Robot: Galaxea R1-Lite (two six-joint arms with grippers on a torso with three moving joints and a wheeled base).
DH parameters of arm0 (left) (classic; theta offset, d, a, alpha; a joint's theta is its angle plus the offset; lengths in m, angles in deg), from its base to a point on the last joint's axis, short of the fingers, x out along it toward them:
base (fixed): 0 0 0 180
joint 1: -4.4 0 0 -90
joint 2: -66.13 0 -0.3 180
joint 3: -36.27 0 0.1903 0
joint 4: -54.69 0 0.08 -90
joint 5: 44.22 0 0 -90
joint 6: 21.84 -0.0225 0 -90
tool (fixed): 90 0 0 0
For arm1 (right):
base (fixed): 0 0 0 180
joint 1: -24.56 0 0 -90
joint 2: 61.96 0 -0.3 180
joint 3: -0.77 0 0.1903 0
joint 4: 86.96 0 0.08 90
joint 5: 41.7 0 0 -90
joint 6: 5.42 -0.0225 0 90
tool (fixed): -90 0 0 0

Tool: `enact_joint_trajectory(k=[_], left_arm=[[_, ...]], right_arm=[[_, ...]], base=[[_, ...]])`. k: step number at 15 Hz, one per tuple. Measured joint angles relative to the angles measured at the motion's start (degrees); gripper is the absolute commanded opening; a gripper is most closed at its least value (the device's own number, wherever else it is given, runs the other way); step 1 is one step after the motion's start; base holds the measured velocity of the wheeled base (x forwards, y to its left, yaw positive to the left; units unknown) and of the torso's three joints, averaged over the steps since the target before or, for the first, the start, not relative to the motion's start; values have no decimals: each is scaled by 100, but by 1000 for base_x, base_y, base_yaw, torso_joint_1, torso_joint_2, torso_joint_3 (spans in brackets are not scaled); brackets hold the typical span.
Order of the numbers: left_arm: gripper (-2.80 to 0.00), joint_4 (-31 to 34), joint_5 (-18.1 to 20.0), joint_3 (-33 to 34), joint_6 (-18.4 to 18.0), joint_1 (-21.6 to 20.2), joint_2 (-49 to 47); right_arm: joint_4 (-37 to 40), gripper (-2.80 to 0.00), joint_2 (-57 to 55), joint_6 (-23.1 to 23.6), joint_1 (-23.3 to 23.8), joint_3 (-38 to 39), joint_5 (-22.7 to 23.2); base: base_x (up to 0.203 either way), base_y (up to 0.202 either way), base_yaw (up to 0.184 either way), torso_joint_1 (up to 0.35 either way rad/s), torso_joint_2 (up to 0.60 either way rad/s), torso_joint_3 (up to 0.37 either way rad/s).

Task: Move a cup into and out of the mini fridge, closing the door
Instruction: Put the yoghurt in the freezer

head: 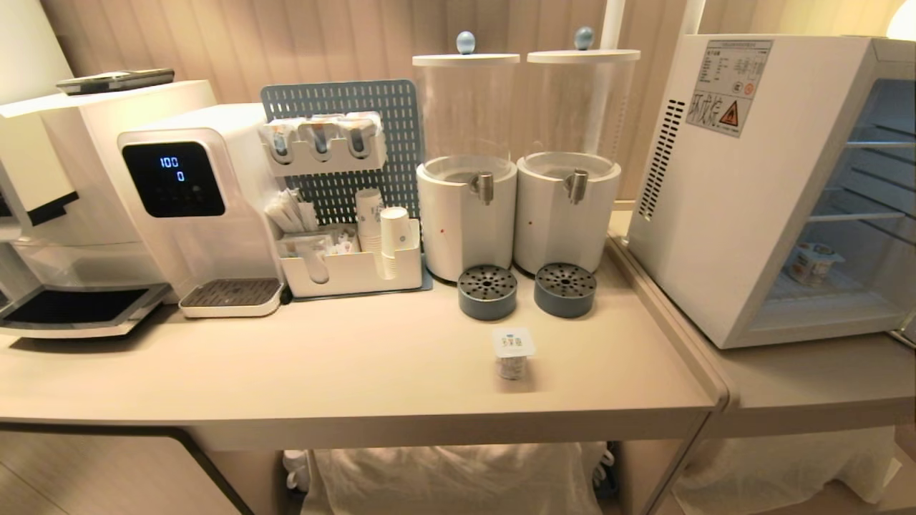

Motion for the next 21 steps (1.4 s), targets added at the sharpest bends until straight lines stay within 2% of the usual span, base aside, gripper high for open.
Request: enact_joint_trajectory(k=[5,8,12,15,17,18,19,21], left_arm=[[-280,-3,0,0,2,0,0],[-280,2,0,0,7,0,0],[-280,2,0,0,4,0,0],[-280,0,0,0,11,0,0],[-280,-3,0,0,13,1,0],[-280,2,0,0,13,-2,0],[-280,0,0,0,15,0,0],[-280,-3,0,0,38,0,0]], right_arm=[[1,-280,0,-13,0,0,-6],[29,-280,0,-20,0,-113,-33],[391,-280,-458,-172,4,-1678,-47],[421,-280,-1964,-534,0,-2866,-6],[243,-280,-3274,-602,6,-3374,310],[100,-280,-3954,-495,52,-3559,626],[-72,-280,-4633,-273,160,-3680,1078],[-488,-280,-5915,396,487,-3789,2282]], base=[[0,185,2,1,2,2],[0,35,2,-2,0,1],[0,0,0,0,0,0],[0,0,0,0,0,0],[0,0,0,0,0,0],[0,0,0,0,0,0],[0,0,0,0,0,0],[0,0,0,0,0,0]])
